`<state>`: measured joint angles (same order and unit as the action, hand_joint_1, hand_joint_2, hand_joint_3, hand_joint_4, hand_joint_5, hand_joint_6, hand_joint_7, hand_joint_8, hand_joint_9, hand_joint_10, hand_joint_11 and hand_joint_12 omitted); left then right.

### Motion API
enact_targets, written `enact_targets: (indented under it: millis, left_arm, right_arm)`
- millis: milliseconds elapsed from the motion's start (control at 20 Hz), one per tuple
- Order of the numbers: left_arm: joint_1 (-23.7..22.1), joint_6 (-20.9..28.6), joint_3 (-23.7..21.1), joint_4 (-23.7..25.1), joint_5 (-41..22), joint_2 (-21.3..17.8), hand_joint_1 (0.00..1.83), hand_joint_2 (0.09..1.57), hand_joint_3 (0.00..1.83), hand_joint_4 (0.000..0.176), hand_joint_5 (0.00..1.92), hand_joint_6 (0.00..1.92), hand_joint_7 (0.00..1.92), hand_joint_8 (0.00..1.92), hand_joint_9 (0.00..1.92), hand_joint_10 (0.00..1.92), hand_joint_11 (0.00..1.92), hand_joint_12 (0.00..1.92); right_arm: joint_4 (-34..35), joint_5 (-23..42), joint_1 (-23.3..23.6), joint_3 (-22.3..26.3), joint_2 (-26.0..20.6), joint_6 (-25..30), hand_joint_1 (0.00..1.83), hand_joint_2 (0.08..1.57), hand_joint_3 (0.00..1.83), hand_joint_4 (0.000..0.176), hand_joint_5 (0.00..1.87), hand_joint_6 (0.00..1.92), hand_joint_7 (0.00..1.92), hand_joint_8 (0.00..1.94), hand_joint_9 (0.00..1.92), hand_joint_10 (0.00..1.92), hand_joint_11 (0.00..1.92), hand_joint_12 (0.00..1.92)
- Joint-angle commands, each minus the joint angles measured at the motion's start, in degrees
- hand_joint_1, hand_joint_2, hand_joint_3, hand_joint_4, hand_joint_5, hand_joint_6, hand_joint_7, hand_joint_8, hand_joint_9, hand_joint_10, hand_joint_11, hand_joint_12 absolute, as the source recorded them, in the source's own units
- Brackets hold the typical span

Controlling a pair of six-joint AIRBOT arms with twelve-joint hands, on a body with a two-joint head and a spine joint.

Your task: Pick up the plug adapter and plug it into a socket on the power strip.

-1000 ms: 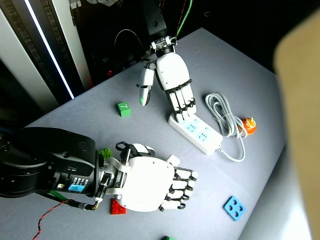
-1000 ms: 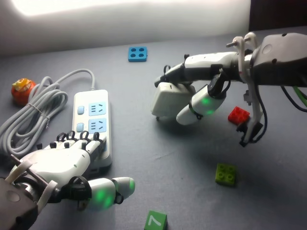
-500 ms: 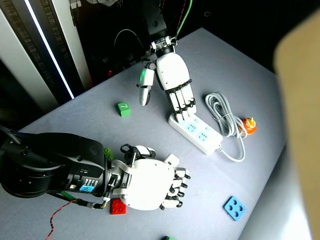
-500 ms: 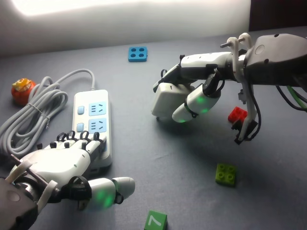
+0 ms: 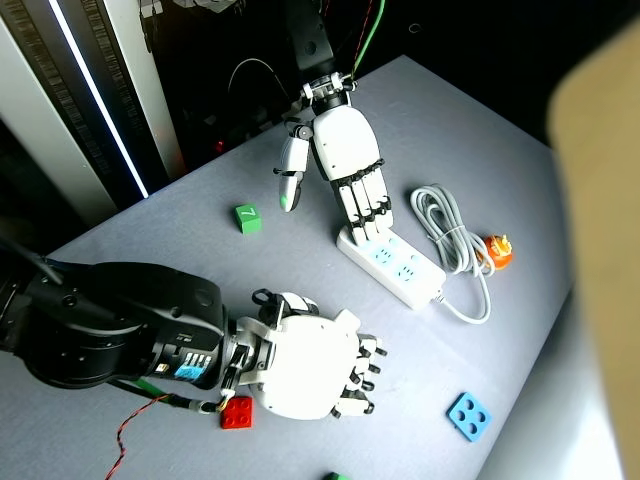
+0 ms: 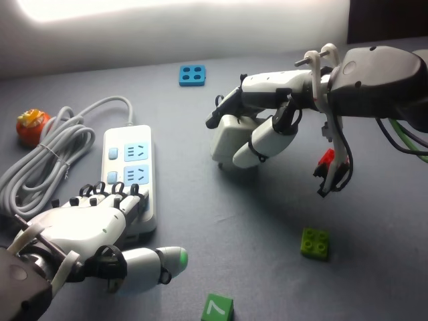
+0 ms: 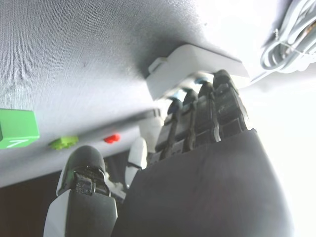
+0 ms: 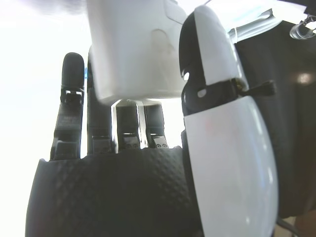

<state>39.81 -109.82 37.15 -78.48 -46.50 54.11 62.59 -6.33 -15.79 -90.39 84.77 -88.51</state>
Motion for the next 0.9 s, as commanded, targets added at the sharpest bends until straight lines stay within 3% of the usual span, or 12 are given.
enact_targets:
  millis: [0,850]
  left_arm:
    - [0.2,0.2,0.5,0.0,-0.1,0.2,0.0,1.21,0.01,0.0,0.0,0.0,0.0,0.0,0.0,0.0,0.0,0.0]
    - [0.3,-0.8,0.6,-1.8,0.8,0.2,0.0,1.21,0.01,0.0,0.0,0.0,0.0,0.0,0.0,0.0,0.0,0.0]
  right_arm:
    - [1.0,3.0,0.6,-0.3,-0.2,0.0,1.13,1.04,0.0,0.0,0.5,0.0,0.52,0.0,0.47,0.02,0.0,1.16]
    - [1.0,4.6,-0.1,-0.8,0.1,-3.2,1.16,1.04,0.0,0.0,0.61,0.02,0.63,0.01,0.59,0.04,0.0,1.32]
